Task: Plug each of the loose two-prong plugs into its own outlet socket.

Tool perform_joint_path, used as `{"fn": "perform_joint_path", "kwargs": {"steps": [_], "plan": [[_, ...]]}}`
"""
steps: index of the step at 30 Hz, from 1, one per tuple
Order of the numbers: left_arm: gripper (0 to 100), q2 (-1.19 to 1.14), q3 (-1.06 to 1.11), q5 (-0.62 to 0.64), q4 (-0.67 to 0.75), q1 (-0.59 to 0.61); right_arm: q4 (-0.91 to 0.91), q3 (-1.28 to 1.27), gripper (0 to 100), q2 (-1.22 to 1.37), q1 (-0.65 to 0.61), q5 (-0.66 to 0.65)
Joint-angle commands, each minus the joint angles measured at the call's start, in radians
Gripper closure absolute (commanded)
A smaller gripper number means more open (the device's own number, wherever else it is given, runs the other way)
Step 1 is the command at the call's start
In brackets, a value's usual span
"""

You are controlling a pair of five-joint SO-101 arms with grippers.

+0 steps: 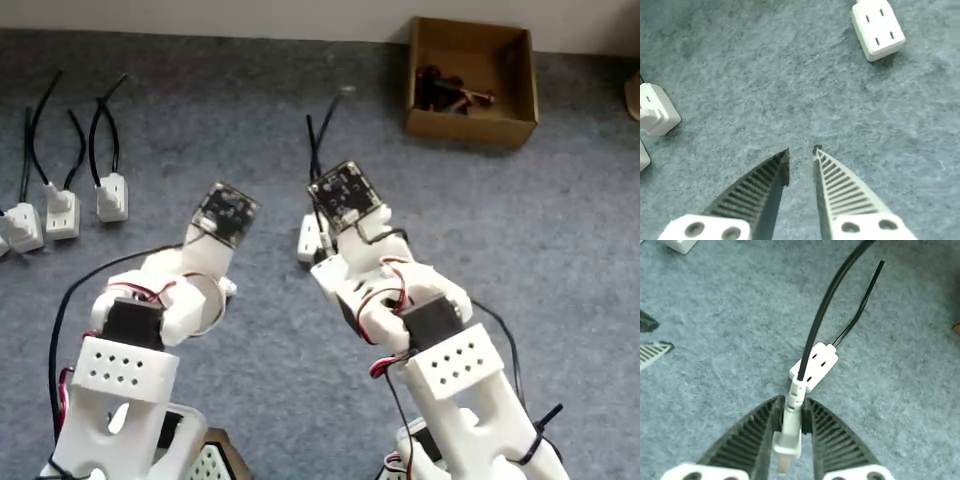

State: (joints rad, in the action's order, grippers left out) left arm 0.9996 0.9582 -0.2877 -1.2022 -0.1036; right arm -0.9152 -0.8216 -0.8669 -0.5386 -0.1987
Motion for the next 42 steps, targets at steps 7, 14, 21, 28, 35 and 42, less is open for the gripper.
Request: {"fn": "perform_joint_path", "kwargs": {"steps": [7, 14, 21, 28, 35, 42], "plan": [[99, 0.022, -0.008, -0.015, -0.008, -0.067, 0.13, -0.071, 99.3, -0.031, -0.012, 0.051], [99, 0.022, -0.005, -0.015, -0.011, -0.11, 0.308, -0.243, 99.3, -0.196, -0.013, 0.051], [99, 0.024, 0.025, -0.017, -0.003, -0.248, 0.467, -0.492, 99.3, -0.489, -0.015, 0.051], [99, 0.039, 0.028, -0.014, 0.017, -0.268, 0.469, -0.628, 99.3, -0.812, -0.015, 0.114], [99, 0.239, 0.047, 0.066, 0.04, -0.321, 0.469, -0.713, 99.3, -0.947, -0.033, 0.12], [99, 0.378, 0.145, 0.106, 0.089, -0.394, 0.499, -0.719, 99.3, -0.957, -0.051, 0.121]]}}
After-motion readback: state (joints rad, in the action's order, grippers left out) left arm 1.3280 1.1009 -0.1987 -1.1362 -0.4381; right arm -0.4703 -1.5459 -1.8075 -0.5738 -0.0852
